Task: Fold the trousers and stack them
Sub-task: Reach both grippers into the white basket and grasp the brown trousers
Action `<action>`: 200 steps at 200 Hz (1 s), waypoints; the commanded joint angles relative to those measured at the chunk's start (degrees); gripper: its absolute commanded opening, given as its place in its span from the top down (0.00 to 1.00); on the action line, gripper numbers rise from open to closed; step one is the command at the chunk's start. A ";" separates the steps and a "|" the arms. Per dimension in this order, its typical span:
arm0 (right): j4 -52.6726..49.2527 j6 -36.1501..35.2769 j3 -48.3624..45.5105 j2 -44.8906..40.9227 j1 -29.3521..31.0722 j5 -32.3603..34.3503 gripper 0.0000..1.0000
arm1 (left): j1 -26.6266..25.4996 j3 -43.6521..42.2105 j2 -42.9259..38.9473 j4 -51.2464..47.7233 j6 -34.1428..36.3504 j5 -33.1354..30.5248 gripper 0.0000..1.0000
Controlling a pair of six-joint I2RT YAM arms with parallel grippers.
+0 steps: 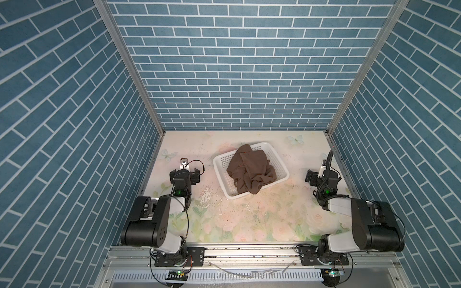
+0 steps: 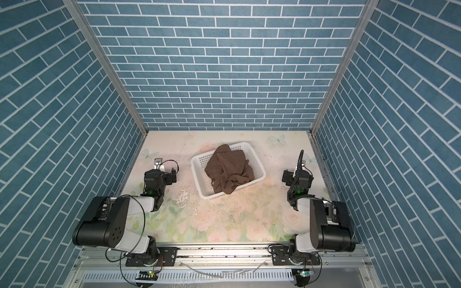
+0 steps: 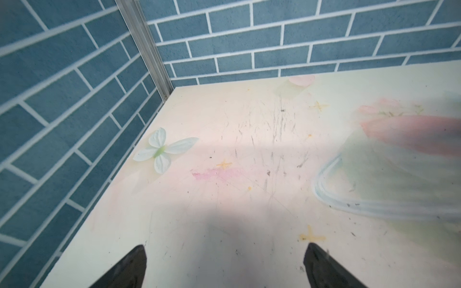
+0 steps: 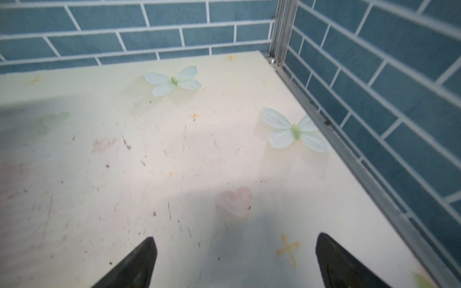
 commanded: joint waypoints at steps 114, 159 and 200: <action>-45.05 15.51 22.79 -11.83 27.88 15.31 0.01 | -0.31 20.73 -17.29 -52.18 -29.17 0.81 0.01; -56.96 15.14 38.16 2.37 38.10 11.34 0.01 | -0.55 18.34 -18.03 -51.27 -31.32 17.14 0.13; -56.60 14.52 46.10 12.95 42.90 2.87 0.01 | -3.37 15.91 -18.18 -49.97 -32.17 21.56 0.26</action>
